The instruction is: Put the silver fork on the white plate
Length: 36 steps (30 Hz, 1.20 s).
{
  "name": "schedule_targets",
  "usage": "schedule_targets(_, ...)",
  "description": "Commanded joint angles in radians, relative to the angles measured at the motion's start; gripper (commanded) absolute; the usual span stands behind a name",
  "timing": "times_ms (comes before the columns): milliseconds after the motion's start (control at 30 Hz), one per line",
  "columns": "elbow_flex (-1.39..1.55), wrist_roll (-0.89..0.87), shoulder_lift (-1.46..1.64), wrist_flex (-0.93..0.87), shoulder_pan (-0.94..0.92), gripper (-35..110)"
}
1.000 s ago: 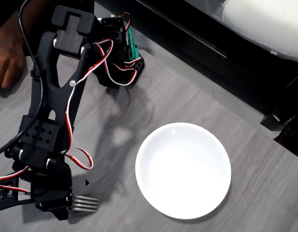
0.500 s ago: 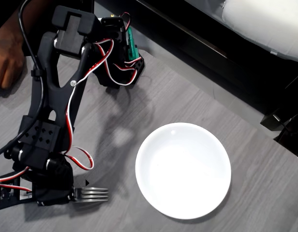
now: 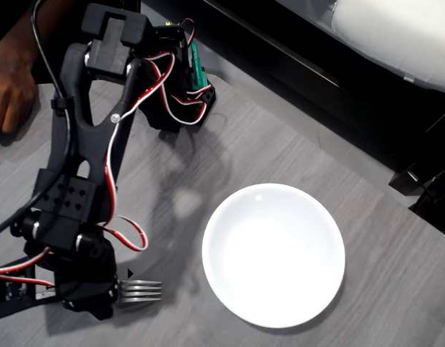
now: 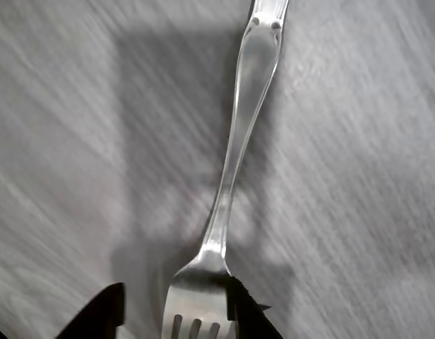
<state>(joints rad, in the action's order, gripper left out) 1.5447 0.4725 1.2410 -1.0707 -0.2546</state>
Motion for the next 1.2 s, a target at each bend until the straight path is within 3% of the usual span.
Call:
schedule_targets(0, -0.035, -0.011, 0.046, -0.006, 0.015, 20)
schedule_targets(1167, -0.035, -0.018, -0.015, -0.040, 0.052, 20)
